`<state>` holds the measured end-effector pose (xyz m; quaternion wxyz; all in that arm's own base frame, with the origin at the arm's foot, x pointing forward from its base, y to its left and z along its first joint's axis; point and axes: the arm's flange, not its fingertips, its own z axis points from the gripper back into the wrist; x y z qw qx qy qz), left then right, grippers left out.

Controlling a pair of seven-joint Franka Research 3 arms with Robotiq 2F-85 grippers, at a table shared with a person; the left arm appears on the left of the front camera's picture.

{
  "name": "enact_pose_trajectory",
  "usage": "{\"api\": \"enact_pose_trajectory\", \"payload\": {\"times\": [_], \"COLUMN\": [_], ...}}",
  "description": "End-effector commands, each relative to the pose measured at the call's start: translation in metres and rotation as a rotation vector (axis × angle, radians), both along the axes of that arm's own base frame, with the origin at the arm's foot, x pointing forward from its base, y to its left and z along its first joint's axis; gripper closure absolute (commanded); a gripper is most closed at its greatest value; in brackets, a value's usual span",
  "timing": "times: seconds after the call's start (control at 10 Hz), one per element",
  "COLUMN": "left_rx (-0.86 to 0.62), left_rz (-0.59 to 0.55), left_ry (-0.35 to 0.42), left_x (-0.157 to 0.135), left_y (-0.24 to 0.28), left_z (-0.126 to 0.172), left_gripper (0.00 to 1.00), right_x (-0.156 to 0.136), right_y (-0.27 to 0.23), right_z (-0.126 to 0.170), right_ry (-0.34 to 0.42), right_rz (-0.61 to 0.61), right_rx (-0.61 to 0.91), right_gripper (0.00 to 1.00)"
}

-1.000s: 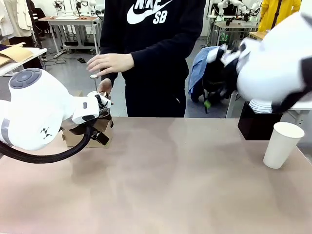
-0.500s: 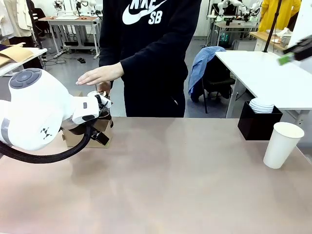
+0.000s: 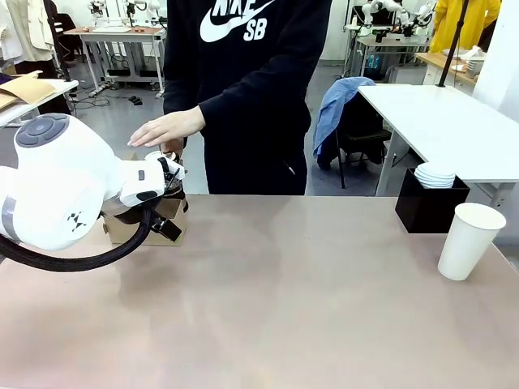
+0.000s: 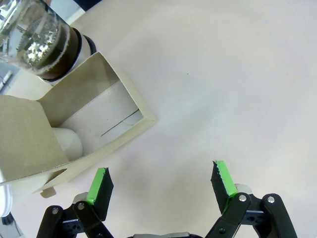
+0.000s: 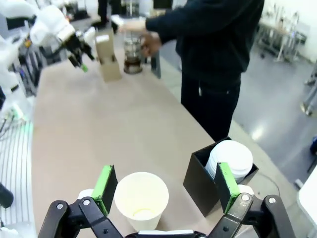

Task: Pour a drink into a cup and package it in a carrier.
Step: Pick up the 600 ml Paper Cup and place it in the middle top area of the table.

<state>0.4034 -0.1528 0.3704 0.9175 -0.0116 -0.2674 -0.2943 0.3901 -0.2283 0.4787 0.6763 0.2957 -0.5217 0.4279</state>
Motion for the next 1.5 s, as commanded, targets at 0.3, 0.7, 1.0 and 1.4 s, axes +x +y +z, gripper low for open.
{"api": "enact_pose_trajectory", "payload": {"times": [0.3,0.7,1.0,1.4], "left_rx": [-0.001,-0.001,-0.001,-0.001], "left_rz": [0.001,0.001,0.001,0.001], "left_ry": [0.0,0.0,0.0,0.0], "left_x": [0.0,0.0,0.0,0.0], "left_y": [0.001,0.001,0.001,0.001], "left_z": [0.0,0.0,0.0,0.0], "left_gripper": [0.0,0.0,0.0,0.0], "right_x": [0.0,0.008,0.0,-0.004], "right_y": [0.0,-0.02,-0.053,-0.057], "right_z": [0.0,-0.027,-0.093,-0.167], "right_ry": [0.0,-0.026,-0.12,-0.128], "right_rz": [0.0,-0.021,0.074,0.118], "right_rx": [0.0,0.076,0.196,0.192], "right_gripper": [0.0,0.0,0.0,0.0]}}
